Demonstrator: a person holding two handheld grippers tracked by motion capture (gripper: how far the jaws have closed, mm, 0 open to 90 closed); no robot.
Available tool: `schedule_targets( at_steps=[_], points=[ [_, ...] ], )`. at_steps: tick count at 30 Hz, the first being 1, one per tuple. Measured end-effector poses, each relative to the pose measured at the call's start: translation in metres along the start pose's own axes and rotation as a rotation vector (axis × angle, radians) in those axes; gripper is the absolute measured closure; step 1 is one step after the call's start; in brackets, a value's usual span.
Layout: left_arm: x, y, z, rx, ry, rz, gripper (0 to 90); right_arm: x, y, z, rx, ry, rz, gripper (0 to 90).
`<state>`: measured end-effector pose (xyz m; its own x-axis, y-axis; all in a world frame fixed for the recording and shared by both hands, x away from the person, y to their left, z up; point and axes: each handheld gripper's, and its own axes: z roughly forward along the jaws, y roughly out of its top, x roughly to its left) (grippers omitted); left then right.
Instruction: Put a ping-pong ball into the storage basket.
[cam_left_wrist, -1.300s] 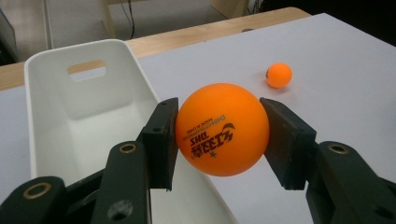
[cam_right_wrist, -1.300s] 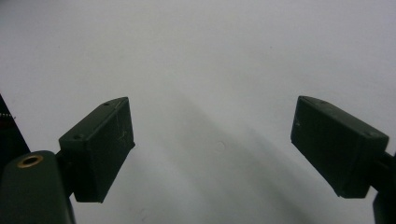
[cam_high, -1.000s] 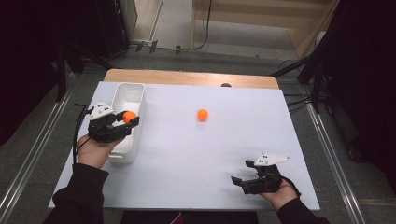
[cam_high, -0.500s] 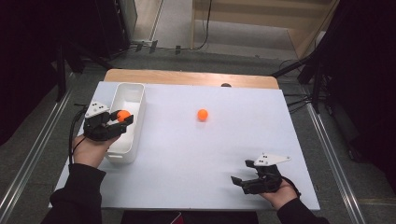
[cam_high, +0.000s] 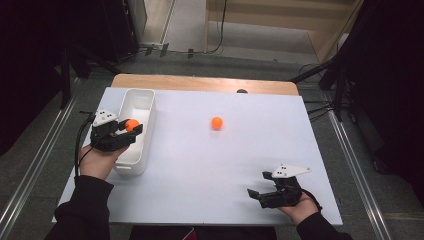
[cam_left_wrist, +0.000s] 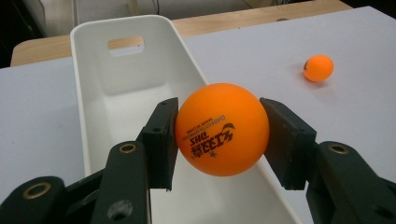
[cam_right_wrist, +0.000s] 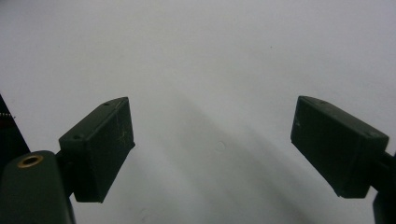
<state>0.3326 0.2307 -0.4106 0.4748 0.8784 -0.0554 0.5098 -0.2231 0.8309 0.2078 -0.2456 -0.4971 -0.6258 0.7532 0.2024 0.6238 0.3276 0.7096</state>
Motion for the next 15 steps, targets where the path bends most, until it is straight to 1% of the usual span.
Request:
schedule_targets(
  at_steps=[4,10,15],
  points=[
    [0.002,-0.0024,0.0023,0.009,0.011,0.0,49.9,-0.0001,0.0,-0.0001,-0.001,0.0,-0.001,11.7],
    [0.0057,-0.0038,0.0024,0.018,0.027,-0.016,49.9,0.0,0.0,0.0001,0.0,0.0,-0.001,11.7],
    [0.0056,-0.0039,0.0028,0.021,0.025,-0.012,49.9,0.0,0.0,0.0,0.0,0.0,0.0,11.7]
  ],
)
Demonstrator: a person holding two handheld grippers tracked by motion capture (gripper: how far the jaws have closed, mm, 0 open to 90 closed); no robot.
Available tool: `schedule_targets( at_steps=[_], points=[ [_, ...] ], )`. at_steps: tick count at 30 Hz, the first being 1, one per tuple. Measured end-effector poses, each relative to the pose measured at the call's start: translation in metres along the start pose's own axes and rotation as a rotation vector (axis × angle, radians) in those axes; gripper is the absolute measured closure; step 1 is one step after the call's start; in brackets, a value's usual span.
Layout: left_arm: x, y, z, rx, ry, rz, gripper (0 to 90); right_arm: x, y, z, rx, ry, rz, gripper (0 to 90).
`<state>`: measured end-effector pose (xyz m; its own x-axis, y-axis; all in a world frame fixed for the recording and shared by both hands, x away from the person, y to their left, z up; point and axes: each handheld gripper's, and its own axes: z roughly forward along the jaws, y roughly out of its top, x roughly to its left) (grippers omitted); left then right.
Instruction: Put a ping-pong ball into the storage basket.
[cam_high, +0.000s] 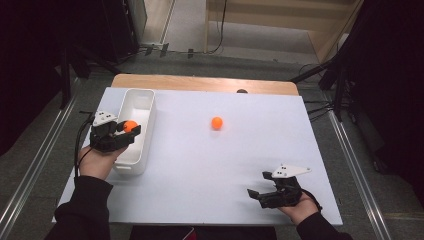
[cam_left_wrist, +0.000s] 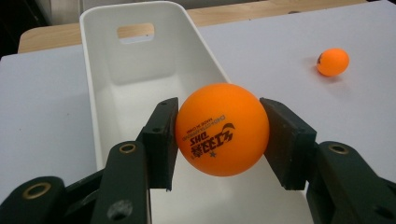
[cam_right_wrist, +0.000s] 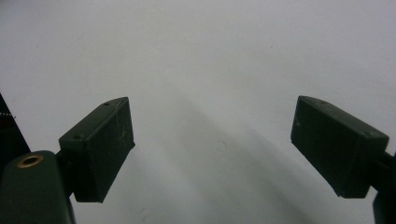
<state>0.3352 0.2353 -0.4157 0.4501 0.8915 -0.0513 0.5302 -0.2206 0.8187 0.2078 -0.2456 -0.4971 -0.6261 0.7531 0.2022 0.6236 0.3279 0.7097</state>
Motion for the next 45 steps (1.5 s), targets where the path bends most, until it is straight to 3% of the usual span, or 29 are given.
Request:
schedule_targets(
  at_steps=[16,19,22,29,45],
  points=[
    [0.0,0.0,0.0,0.004,0.003,-0.006,49.8,0.0,0.0,0.0,0.0,0.0,0.0,11.7],
    [0.002,0.0,-0.001,-0.013,0.008,-0.001,44.4,0.0,0.0,0.0,0.0,0.0,0.0,11.7],
    [0.004,0.002,-0.003,-0.044,-0.01,-0.018,39.1,0.0,0.0,0.0,0.0,0.0,0.0,11.7],
    [-0.002,0.004,0.0,-0.013,-0.049,-0.011,28.0,0.0,0.0,0.0,0.001,0.0,0.0,11.7],
    [-0.022,0.013,-0.007,-0.03,-0.136,0.026,25.0,0.0,0.0,0.0,0.001,0.0,0.001,11.7]
  ],
)
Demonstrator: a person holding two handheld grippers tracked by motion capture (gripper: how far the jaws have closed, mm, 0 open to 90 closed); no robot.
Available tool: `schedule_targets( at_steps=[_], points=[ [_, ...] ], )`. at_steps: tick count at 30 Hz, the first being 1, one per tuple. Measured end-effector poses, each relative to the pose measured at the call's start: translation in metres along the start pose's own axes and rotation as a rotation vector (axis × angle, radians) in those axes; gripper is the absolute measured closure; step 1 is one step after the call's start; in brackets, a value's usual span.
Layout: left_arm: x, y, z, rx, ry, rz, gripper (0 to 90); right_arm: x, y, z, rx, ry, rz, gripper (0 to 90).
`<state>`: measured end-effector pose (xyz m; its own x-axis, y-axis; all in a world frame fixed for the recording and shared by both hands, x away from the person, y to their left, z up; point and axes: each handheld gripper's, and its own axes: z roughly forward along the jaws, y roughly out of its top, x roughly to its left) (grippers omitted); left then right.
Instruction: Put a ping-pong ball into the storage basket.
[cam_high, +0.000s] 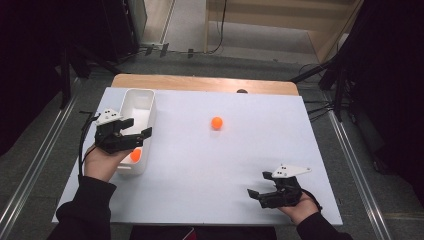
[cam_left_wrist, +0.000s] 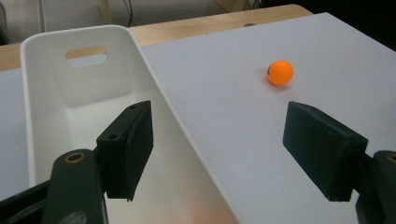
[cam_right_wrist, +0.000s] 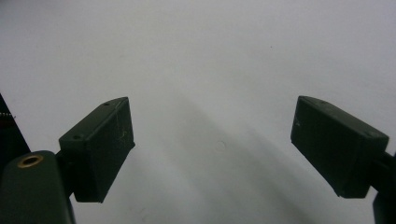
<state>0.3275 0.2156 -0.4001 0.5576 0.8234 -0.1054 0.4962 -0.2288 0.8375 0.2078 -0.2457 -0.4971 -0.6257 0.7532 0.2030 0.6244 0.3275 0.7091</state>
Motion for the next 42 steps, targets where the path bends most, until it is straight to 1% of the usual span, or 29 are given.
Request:
schedule_targets(
  at_steps=[3,6,7,10,12,15,17,20,23,27,29,34,38,39,42],
  points=[
    [-0.004,0.001,0.0,0.0,-0.01,0.01,25.0,0.0,0.0,0.0,0.001,0.001,0.0,11.7],
    [-0.008,0.002,0.0,-0.016,-0.02,0.039,26.0,0.0,0.0,0.001,0.001,0.001,0.0,11.7],
    [-0.01,0.002,-0.001,-0.022,-0.027,0.037,26.0,0.0,0.0,0.001,0.001,0.001,0.001,11.6],
    [-0.013,0.003,0.0,-0.022,-0.06,0.039,26.0,0.0,0.0,0.001,0.001,0.0,0.002,11.7],
    [-0.016,0.003,0.001,-0.019,-0.073,0.045,26.0,0.0,0.0,0.001,0.001,0.001,0.001,11.7],
    [-0.021,0.003,0.003,-0.004,-0.087,0.07,25.8,0.0,0.0,0.001,0.001,0.001,0.001,11.6],
    [-0.024,0.003,0.004,-0.004,-0.103,0.076,25.8,0.0,0.0,0.0,0.003,0.0,0.002,11.7],
    [-0.029,0.003,0.006,-0.003,-0.111,0.079,25.8,0.0,0.0,0.001,0.002,0.0,0.0,11.7],
    [-0.033,0.003,0.008,-0.004,-0.133,0.084,25.7,0.0,0.0,0.001,0.001,0.0,0.0,11.7],
    [-0.039,0.001,0.012,0.006,-0.149,0.097,25.7,0.0,0.0,0.001,0.004,0.0,0.002,11.7],
    [-0.042,0.001,0.014,0.011,-0.159,0.096,25.7,0.0,0.0,0.001,0.004,0.0,0.003,11.7],
    [-0.05,-0.001,0.018,0.021,-0.172,0.111,25.6,0.0,0.0,0.0,0.004,0.001,0.002,11.6],
    [-0.054,-0.002,0.02,0.012,-0.191,0.111,25.5,0.0,0.0,0.0,0.004,-0.001,0.002,11.6],
    [-0.054,-0.003,0.02,0.014,-0.192,0.118,25.5,0.0,0.0,0.0,0.003,0.0,0.002,11.7],
    [-0.057,-0.004,0.022,0.005,-0.199,0.113,25.5,0.0,0.0,0.001,0.004,0.001,0.003,11.7]
  ],
)
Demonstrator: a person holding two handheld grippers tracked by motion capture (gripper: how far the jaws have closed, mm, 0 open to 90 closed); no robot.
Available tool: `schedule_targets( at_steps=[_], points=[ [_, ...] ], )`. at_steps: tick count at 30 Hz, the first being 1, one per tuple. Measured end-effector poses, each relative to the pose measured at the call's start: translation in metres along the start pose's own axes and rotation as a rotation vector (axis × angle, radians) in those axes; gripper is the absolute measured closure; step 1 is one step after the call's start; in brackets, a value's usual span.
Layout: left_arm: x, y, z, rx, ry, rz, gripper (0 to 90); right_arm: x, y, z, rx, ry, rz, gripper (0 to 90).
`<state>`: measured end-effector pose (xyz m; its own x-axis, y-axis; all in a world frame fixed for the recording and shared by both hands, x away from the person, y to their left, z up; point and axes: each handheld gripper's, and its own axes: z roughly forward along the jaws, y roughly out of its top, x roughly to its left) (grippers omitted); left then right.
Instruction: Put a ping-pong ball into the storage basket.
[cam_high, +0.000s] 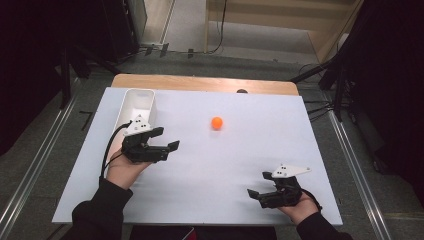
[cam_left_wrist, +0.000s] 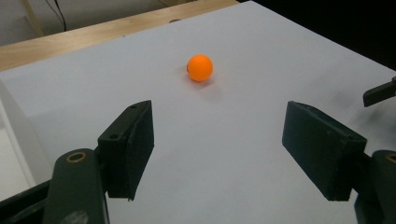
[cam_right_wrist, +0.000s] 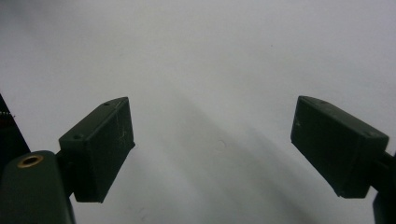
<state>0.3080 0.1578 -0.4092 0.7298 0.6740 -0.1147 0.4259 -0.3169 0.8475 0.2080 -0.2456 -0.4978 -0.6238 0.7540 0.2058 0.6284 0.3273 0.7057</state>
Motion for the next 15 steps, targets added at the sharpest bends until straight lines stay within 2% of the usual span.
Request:
schedule_targets(
  at_steps=[4,8,11,15],
  points=[
    [-0.004,-0.002,0.005,-0.01,-0.013,0.005,25.5,0.0,0.0,0.0,-0.001,-0.001,-0.002,11.7],
    [-0.007,-0.005,0.01,0.005,-0.02,0.021,25.5,0.0,0.0,0.0,-0.001,-0.002,-0.001,11.6],
    [-0.01,-0.008,0.014,-0.015,-0.035,0.007,25.5,0.0,0.0,0.0,0.0,-0.002,0.0,11.7],
    [-0.014,-0.011,0.021,-0.011,-0.051,0.008,25.5,0.0,0.0,0.0,-0.001,-0.001,-0.002,11.6]
  ],
)
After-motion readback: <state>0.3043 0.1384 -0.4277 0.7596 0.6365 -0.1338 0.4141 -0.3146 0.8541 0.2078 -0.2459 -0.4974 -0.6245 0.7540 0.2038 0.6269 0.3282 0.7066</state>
